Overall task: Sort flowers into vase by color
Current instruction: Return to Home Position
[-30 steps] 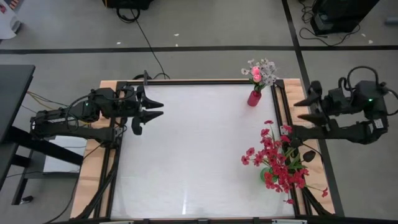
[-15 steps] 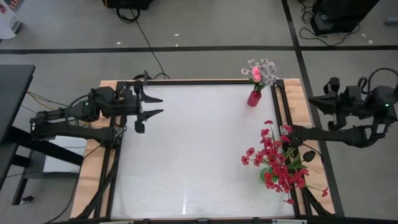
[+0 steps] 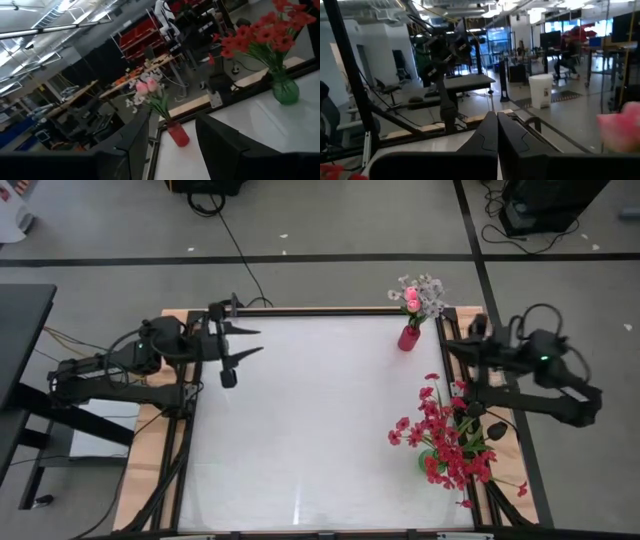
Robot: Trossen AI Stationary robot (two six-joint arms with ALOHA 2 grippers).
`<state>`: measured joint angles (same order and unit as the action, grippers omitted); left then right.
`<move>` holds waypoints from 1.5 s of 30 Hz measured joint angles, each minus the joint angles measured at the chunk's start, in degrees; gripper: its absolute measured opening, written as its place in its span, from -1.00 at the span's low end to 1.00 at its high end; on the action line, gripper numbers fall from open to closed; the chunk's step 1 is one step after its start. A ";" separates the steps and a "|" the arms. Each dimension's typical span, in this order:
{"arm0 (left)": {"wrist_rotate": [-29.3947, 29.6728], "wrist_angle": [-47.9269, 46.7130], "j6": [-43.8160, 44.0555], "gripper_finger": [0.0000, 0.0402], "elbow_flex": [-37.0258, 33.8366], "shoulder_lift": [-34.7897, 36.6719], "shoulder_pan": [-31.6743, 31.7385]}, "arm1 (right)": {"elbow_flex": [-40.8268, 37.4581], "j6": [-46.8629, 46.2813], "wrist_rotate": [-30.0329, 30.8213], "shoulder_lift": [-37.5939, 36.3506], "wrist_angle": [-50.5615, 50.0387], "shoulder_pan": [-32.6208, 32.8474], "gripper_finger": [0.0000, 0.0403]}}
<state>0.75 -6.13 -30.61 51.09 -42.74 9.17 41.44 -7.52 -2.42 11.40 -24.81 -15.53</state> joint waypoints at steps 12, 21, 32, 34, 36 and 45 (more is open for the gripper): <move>-2.14 0.37 24.81 -0.16 0.00 -0.30 -0.04 | -13.02 1.20 6.09 -5.10 16.29 0.00 -1.00; -2.02 0.60 27.60 -0.16 0.00 -0.39 0.00 | -12.95 4.07 8.65 -11.10 8.18 0.01 -1.00; -1.99 7.47 31.58 -0.16 -0.02 -2.24 -0.11 | -12.86 5.42 10.12 -11.17 4.65 0.00 -1.00; -1.91 7.55 32.56 -0.16 -0.02 -2.67 -0.09 | -13.05 4.42 8.50 -11.17 3.28 0.00 -1.00; -0.96 6.63 32.79 -0.16 -0.02 -3.49 0.00 | -14.18 3.26 7.01 -11.17 3.66 0.01 -1.00; 0.26 -5.24 28.66 -0.48 -0.07 -6.08 0.04 | -21.81 -0.64 -0.10 -11.15 9.54 0.00 -1.00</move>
<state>1.01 -11.37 -1.95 51.03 -48.82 9.21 19.63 -8.16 -2.53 0.25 -15.27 -15.53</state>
